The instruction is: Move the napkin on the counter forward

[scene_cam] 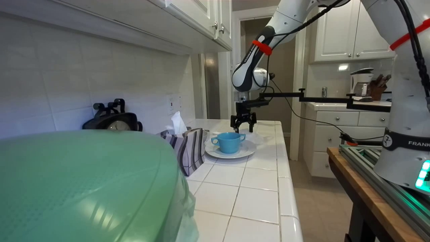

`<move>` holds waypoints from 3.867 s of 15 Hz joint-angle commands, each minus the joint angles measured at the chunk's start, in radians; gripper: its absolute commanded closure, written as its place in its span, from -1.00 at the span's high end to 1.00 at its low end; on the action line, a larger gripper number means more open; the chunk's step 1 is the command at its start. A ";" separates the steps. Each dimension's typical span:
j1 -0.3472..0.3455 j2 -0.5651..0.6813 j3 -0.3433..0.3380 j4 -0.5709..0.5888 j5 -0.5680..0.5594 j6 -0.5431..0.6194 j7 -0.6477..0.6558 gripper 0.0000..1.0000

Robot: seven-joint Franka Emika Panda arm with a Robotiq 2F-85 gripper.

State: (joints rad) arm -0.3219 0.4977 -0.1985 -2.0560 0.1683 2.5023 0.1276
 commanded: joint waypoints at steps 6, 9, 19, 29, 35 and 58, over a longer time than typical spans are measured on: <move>-0.021 -0.020 0.046 -0.094 0.028 0.104 -0.134 1.00; -0.022 -0.021 0.049 -0.100 0.027 0.122 -0.145 0.89; -0.023 -0.052 0.060 -0.127 0.028 0.147 -0.176 -0.73; -0.014 -0.085 0.066 -0.157 0.012 0.143 -0.200 -0.99; -0.002 -0.139 0.052 -0.178 -0.010 0.127 -0.200 0.12; 0.163 -0.604 0.066 -0.245 -0.289 -0.192 -0.107 1.00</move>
State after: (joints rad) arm -0.1676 -0.0673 -0.1407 -2.2931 -0.0441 2.3355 -0.0092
